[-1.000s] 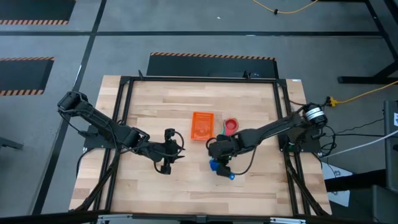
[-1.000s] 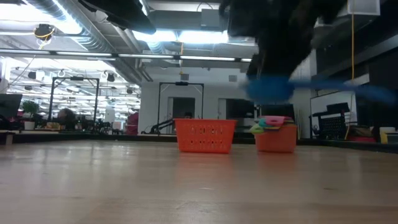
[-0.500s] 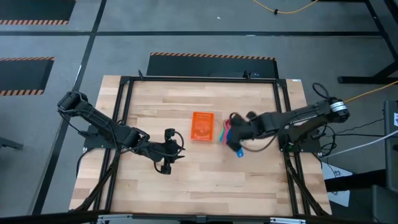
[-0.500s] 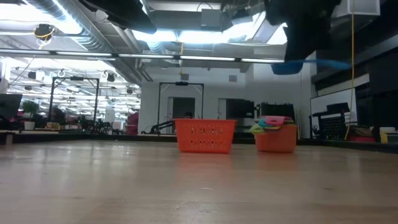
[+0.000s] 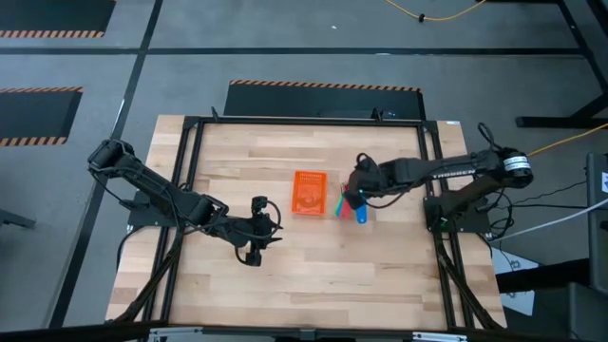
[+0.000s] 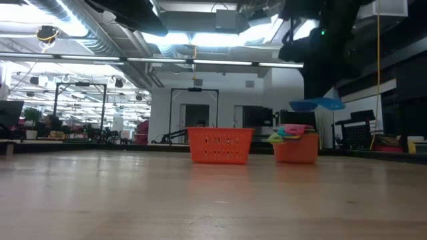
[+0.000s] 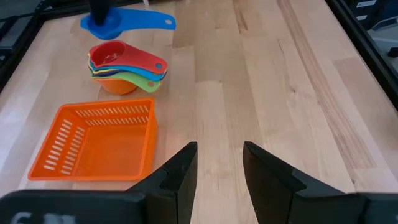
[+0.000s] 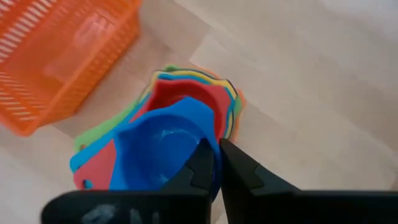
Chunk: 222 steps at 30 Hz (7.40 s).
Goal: Nest measuring cups in basket
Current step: Stack the light blue measuring cup on top of the red measuring cup, then put the nested measuring cups into the orange bin
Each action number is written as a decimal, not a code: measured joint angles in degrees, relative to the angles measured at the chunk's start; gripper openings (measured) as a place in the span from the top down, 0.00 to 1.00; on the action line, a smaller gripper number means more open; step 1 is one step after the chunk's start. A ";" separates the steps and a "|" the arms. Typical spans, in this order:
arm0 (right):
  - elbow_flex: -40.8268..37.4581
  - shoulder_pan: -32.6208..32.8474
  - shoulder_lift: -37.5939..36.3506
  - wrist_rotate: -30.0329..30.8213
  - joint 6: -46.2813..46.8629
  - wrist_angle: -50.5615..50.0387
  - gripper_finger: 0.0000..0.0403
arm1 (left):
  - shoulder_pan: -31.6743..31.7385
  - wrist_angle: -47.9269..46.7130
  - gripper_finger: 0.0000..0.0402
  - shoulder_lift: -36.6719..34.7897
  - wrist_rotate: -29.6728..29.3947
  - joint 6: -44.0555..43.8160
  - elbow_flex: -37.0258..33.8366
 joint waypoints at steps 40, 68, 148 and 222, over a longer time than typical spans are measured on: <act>-3.37 -5.21 0.02 -3.85 2.18 8.22 0.85 | 0.02 -0.12 0.70 0.00 -0.02 0.02 0.00; -6.03 6.29 -0.87 2.17 11.52 -3.77 0.76 | 3.92 3.54 0.70 0.00 -0.09 0.07 0.00; -23.07 16.50 -4.13 -8.33 14.72 37.65 0.48 | 5.25 2.99 0.70 0.00 0.40 0.04 0.00; -45.74 26.53 -6.59 3.61 39.91 78.76 0.46 | 5.26 2.98 0.70 0.02 0.40 0.06 0.00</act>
